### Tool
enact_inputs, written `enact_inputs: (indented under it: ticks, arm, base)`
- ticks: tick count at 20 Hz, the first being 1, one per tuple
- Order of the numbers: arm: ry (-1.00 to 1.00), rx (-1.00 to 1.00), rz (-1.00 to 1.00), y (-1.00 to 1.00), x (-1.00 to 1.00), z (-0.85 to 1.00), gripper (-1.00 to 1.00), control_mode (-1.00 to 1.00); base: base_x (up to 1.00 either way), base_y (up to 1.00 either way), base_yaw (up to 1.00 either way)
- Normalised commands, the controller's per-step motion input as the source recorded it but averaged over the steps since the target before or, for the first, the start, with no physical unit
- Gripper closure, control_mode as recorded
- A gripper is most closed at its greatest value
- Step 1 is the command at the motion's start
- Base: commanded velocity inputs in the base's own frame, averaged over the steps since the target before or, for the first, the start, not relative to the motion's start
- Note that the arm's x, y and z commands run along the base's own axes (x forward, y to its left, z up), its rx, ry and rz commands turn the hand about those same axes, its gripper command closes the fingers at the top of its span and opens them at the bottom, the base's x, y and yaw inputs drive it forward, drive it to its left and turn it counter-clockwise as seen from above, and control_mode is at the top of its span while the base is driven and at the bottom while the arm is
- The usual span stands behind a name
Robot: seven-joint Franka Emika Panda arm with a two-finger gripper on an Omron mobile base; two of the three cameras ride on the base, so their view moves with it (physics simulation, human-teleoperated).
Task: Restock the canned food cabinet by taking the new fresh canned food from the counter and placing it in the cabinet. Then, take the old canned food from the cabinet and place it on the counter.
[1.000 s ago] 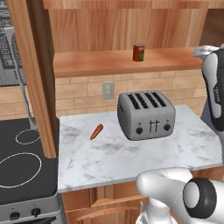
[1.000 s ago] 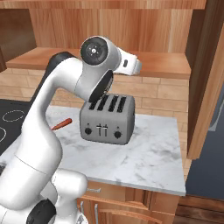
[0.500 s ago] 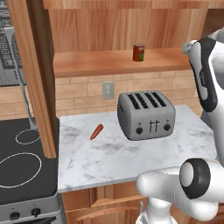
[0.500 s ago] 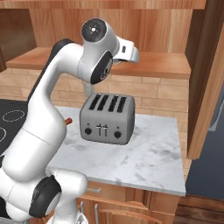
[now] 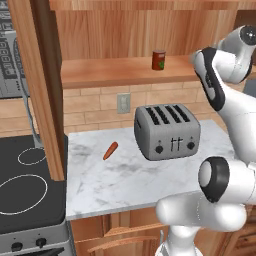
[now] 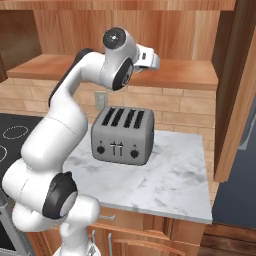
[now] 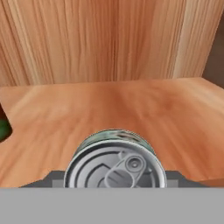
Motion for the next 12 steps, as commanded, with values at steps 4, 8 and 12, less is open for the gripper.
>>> enact_inputs:
  ticks: [4,8,12]
  arm:
    - [0.10,-0.02,0.00,0.00,0.73,-0.21,1.00,-1.00]
    - [0.16,-0.05,0.00,0.00,0.60,-0.34,1.00,-1.00]
    - [0.17,-0.06,0.00,0.00,0.54,-0.32,-1.00,-1.00]
  base:
    - [0.00,0.00,0.00]
    - [0.00,0.00,0.00]
    - [0.00,0.00,0.00]
